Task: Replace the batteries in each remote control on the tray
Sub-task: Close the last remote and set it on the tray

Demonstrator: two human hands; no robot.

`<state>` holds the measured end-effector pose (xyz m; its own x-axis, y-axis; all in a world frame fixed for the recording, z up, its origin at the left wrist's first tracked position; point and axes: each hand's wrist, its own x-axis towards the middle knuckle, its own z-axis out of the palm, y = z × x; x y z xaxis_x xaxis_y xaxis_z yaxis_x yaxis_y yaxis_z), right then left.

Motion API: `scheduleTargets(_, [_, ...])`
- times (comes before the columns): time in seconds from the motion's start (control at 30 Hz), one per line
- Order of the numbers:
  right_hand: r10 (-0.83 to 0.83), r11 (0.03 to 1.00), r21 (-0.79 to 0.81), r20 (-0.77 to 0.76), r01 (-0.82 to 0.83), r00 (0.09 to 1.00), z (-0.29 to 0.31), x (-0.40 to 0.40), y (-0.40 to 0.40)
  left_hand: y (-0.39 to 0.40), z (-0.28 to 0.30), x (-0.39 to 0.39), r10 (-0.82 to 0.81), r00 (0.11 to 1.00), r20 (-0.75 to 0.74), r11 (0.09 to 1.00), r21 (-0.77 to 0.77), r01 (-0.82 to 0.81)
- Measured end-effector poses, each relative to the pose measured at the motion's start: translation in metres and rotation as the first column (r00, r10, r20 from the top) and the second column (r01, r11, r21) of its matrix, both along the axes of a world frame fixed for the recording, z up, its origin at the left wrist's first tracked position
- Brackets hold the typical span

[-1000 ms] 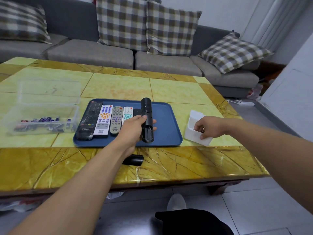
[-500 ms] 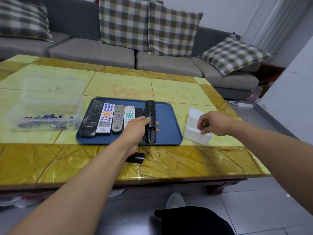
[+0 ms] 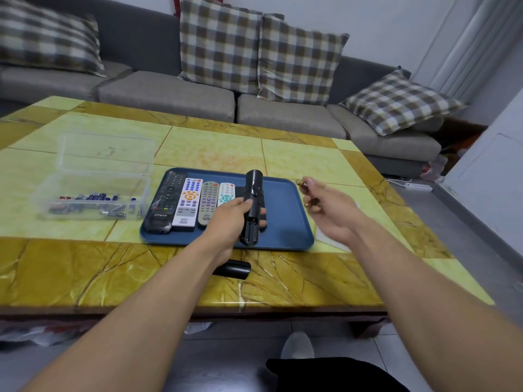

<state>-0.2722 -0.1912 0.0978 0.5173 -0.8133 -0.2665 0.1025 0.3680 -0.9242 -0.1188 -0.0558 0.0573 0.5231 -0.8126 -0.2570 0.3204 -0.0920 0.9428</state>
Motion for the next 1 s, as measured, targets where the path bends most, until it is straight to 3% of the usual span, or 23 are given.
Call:
scheduleTargets(0.1, [0.086,0.973,0.201,0.145,-0.115,0.986,-0.02,0.028,0.035,0.004,-0.001,0.006,0.061,0.998,-0.015,0.998,-0.031,-0.061])
scheduleTargets(0.23, [0.143,0.964,0.2,0.158,-0.174,0.977,-0.03,0.049,0.061,0.01,-0.001,0.014,0.098,0.995,-0.028,0.994,-0.047,-0.1])
scheduleTargets(0.3, [0.125,0.982,0.132,0.094,-0.137,0.988,-0.03,0.054,0.067,0.014,-0.002,0.016,0.096,0.994,-0.062,0.994,-0.045,-0.098])
scheduleTargets(0.4, [0.003,0.995,-0.103,-0.059,-0.009,0.998,-0.029,0.061,0.078,0.019,-0.006,0.021,0.104,0.986,-0.13,0.993,-0.05,-0.111])
scheduleTargets(0.5, [-0.083,0.921,-0.39,-0.141,0.021,0.987,-0.028,0.064,0.088,0.024,-0.004,0.023,0.105,0.966,-0.238,0.989,-0.072,-0.125])
scheduleTargets(0.63, [-0.025,0.81,-0.581,-0.17,-0.08,0.985,-0.031,0.071,0.094,0.026,-0.002,0.027,0.121,0.938,-0.325,0.985,-0.079,-0.154])
scheduleTargets(0.87, [0.144,0.661,-0.679,-0.303,-0.319,0.942,-0.037,0.072,0.094,0.029,-0.002,0.033,0.136,0.898,-0.418,0.977,-0.094,-0.192])
scheduleTargets(1.0, [0.203,0.669,-0.641,-0.33,-0.377,0.922,-0.034,0.07,0.094,0.029,-0.003,0.034,0.175,0.901,-0.398,0.971,-0.081,-0.224])
